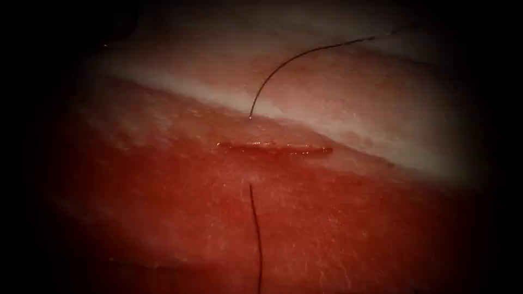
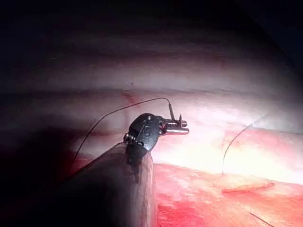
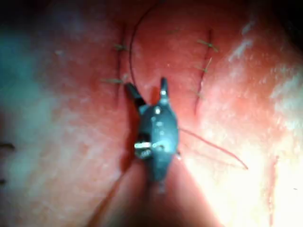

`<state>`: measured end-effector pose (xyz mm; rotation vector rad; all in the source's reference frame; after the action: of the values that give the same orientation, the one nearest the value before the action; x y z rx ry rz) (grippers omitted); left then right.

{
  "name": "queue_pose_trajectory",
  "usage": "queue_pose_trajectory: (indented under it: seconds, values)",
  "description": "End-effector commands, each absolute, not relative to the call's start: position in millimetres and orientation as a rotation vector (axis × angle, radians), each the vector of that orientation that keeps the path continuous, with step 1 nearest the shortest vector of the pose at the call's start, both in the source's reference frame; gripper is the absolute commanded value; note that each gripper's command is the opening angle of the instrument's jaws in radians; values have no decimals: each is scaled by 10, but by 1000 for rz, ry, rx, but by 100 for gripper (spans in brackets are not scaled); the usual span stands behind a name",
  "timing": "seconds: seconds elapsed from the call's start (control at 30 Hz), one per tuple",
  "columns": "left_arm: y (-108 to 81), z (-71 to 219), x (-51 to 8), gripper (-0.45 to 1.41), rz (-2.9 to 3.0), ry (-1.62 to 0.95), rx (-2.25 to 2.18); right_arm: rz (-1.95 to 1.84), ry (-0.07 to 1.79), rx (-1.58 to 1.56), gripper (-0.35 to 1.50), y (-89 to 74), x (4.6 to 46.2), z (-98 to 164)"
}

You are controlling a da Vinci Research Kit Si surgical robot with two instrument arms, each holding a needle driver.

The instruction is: Wound Closure

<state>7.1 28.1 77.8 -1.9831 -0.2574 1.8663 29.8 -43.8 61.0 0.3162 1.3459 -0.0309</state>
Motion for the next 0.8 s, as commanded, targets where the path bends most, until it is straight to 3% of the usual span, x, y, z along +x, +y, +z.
queue_pose_trajectory:
  seconds: [0.03, 0.43, 0.8]
  values:
    - [286, 784, 67, -45, 1867, -255, -1985, -9, 1353, 302, 118, -421, 296, 620]
    - [286, 784, 68, -45, 1867, -255, -1985, 68, 1352, 187, 116, -321, 249, 678]
    - [285, 786, 67, -45, 1864, -259, -1983, 109, 1320, 152, 116, -286, 246, 739]
